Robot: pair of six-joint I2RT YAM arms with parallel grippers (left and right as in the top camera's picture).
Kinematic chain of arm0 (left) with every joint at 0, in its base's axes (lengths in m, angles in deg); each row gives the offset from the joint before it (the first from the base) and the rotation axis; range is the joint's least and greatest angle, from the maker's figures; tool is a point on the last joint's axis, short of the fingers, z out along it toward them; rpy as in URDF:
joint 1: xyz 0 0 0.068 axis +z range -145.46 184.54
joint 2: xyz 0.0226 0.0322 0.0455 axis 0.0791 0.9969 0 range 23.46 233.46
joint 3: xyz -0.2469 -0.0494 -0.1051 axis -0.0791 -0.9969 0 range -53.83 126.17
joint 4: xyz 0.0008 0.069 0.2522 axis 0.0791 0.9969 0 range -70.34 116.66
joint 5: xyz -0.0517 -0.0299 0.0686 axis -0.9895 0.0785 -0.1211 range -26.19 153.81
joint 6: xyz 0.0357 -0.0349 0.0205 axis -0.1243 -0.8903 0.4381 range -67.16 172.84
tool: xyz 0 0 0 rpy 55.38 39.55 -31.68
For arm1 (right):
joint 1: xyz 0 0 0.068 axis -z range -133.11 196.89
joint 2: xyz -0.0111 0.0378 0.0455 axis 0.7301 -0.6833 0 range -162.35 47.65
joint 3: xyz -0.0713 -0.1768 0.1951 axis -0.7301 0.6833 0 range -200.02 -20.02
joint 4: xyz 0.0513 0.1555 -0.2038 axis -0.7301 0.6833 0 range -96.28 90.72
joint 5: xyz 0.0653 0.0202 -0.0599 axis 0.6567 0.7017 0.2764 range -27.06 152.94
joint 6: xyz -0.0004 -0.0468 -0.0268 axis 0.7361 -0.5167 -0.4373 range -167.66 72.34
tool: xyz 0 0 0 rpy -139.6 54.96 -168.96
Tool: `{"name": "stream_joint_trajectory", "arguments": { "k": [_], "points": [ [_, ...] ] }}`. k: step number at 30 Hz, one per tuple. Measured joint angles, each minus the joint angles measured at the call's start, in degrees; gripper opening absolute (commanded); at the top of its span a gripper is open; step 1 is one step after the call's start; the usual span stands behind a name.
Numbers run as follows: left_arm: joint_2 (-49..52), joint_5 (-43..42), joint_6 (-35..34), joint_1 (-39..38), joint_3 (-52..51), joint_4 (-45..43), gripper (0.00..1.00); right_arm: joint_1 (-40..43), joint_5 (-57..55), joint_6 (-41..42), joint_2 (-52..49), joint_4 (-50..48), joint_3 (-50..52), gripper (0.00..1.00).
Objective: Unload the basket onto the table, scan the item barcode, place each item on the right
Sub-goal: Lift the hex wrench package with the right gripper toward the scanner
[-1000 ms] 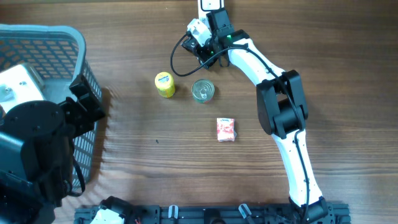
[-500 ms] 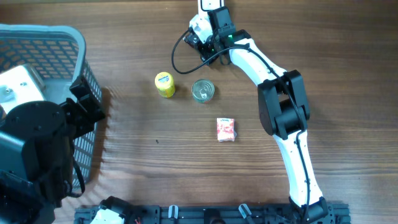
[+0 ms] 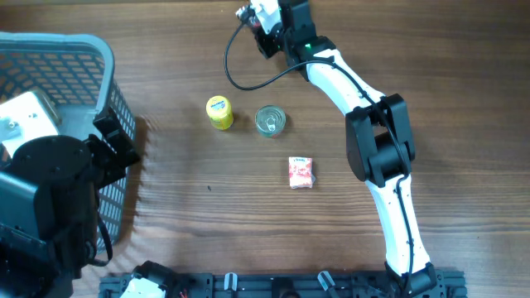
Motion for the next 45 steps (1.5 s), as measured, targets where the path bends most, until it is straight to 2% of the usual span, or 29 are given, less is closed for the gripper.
{"name": "stream_joint_trajectory", "arguments": {
  "k": [11,22,28,35,45],
  "points": [
    [1.70,0.00,-0.22,0.00,0.00,0.42,1.00,0.70,-4.44,-0.24,0.02,-11.93,0.22,0.26],
    [3.87,0.02,-0.22,0.00,0.00,1.09,1.00,2.64,-6.08,-0.26,-2.95,-29.42,0.35,0.25],
    [3.82,0.02,-0.22,0.00,0.00,1.22,1.00,2.56,-5.88,-0.26,-8.02,-33.94,0.52,0.25],
    [3.82,0.02,-0.22,0.00,0.00,1.20,1.00,2.56,-5.88,-0.26,-8.83,-38.93,0.70,0.23],
    [3.82,0.02,-0.50,0.00,0.00,1.40,1.00,2.56,-5.88,-0.24,-8.83,-39.56,0.70,0.20]
  ]
}}
